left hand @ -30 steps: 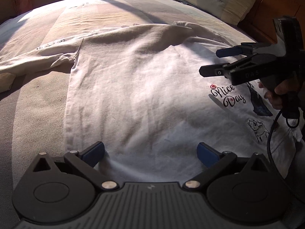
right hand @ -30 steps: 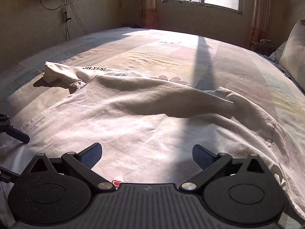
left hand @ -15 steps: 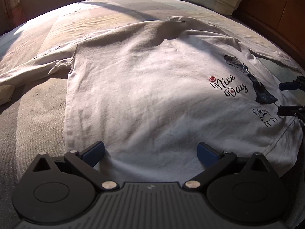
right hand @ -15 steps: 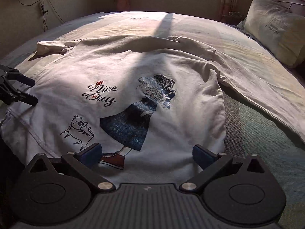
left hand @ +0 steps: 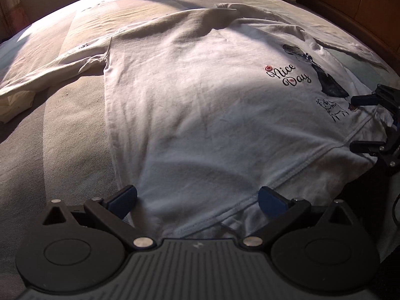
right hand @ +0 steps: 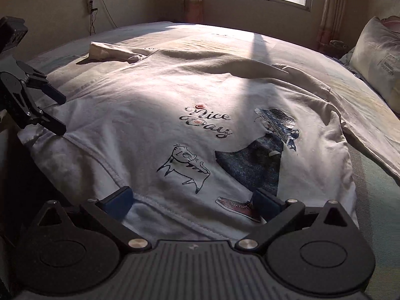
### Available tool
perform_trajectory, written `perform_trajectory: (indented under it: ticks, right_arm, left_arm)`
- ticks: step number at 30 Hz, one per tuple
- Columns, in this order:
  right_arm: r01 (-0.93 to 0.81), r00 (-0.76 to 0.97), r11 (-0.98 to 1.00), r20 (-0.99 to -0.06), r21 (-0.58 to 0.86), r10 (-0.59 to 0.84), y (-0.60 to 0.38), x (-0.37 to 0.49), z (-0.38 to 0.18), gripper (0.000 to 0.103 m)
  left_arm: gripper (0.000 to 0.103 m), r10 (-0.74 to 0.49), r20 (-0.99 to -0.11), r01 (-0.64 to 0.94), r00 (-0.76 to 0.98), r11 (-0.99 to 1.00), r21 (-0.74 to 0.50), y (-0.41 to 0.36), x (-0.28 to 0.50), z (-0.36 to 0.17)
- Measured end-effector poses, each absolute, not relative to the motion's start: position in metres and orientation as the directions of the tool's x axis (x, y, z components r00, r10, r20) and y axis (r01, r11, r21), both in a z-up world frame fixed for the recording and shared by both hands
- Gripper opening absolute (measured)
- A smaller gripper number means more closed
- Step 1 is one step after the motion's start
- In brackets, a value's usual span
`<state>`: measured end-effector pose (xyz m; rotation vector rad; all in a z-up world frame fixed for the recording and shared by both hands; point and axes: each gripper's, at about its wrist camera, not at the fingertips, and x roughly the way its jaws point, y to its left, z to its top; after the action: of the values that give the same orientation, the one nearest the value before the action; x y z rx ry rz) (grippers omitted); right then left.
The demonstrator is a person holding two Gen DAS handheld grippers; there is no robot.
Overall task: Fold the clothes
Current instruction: 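Sweep the open right tool over the printed front to flatten it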
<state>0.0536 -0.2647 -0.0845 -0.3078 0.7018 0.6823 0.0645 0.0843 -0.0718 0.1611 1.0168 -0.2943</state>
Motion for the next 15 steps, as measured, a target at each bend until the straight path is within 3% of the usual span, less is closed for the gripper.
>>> perform_trajectory:
  ticks: [4, 8, 15]
  right_arm:
    - [-0.633, 0.572, 0.774, -0.694, -0.033, 0.438, -0.271, 0.050, -0.075, 0.103]
    - [-0.572, 0.646, 0.820, -0.617, -0.002, 0.450, -0.273, 0.061, -0.065, 0.103]
    - [-0.524, 0.626, 0.852, -0.684, -0.012, 0.375, -0.265, 0.083, -0.088, 0.103]
  left_arm:
    - [0.102, -0.229, -0.813, 0.384, 0.534, 0.923, -0.009, 0.058, 0.064, -0.053]
    - [0.102, -0.318, -0.785, 0.467, 0.532, 0.883, -0.041, 0.013, 0.076, -0.058]
    - [0.102, -0.278, -0.814, 0.466, 0.509, 0.885, -0.011, 0.000, 0.060, -0.084]
